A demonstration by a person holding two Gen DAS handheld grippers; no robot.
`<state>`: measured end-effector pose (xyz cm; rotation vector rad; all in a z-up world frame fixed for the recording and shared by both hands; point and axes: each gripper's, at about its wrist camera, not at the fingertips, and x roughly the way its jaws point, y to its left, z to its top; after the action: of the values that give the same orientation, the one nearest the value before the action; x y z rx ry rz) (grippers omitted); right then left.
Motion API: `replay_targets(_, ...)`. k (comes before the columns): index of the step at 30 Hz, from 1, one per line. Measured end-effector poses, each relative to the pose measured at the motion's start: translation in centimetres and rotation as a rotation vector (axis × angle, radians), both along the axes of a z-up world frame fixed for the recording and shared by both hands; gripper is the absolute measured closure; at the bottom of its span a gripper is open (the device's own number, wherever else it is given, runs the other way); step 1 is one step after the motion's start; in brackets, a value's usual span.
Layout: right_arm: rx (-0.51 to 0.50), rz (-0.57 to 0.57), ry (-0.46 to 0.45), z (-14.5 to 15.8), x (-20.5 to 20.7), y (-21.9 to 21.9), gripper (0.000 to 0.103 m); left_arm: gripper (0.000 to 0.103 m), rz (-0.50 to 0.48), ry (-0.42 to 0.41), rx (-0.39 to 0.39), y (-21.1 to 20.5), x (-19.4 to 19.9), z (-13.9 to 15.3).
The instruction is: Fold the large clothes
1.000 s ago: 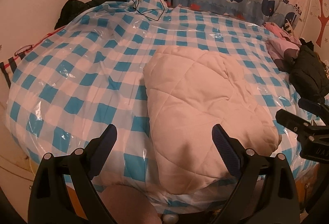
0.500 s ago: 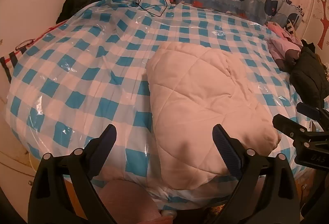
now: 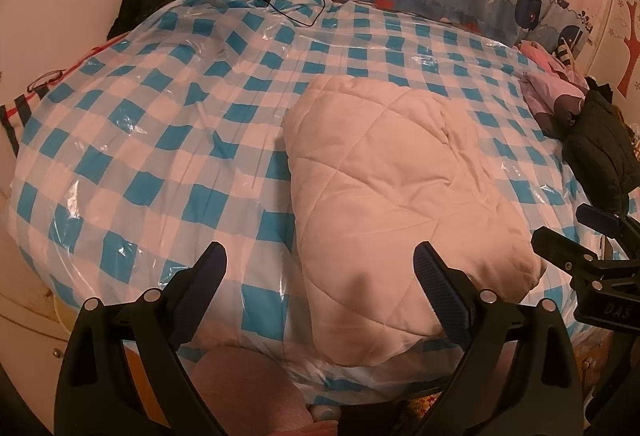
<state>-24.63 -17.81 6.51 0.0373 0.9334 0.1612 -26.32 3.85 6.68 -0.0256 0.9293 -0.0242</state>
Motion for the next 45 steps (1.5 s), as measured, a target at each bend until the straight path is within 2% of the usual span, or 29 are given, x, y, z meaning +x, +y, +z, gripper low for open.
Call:
replay_targets(16, -0.034, 0.018, 0.069, -1.2, 1.0, -0.6, 0.007, 0.012, 0.001, 0.041, -0.016, 0.1, -0.1, -1.1)
replay_targets(45, -0.074, 0.077, 0.147, -1.9, 2.0, -0.3, 0.007, 0.012, 0.014, 0.049, -0.012, 0.1, -0.1, -1.7)
